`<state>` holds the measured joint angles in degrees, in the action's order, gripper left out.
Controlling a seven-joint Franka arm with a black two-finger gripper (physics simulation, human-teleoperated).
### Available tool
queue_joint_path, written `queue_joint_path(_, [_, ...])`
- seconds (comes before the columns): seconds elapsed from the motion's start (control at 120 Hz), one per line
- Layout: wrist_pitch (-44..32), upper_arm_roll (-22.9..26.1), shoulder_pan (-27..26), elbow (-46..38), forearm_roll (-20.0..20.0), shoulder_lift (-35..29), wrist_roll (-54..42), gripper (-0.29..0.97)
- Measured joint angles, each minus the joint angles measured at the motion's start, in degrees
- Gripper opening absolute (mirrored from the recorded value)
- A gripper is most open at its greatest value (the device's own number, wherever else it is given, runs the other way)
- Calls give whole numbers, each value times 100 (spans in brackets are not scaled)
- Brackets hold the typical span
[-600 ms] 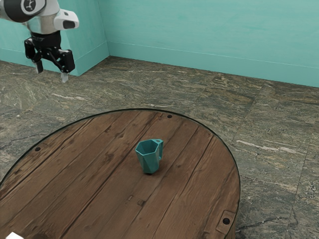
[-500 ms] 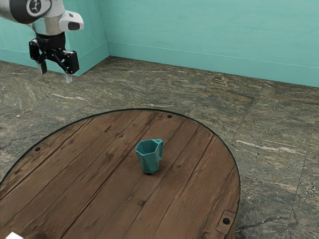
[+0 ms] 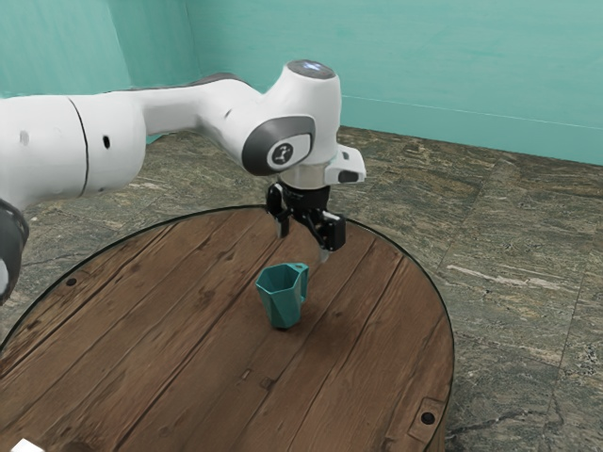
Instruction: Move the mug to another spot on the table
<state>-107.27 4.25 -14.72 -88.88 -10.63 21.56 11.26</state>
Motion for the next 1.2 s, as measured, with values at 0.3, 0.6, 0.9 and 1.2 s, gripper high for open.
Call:
queue_joint_path(0.3, [-423,6,211,114,27,570,-30,68])
queue_joint_path(0.6, [-643,5,491,437,1,985,-392,68])
queue_joint_path(0.9, [-932,5,623,528,-117,1240,-1055,68])
queue_joint_path(1.2, [-1020,14,788,587,61,1437,-1574,68])
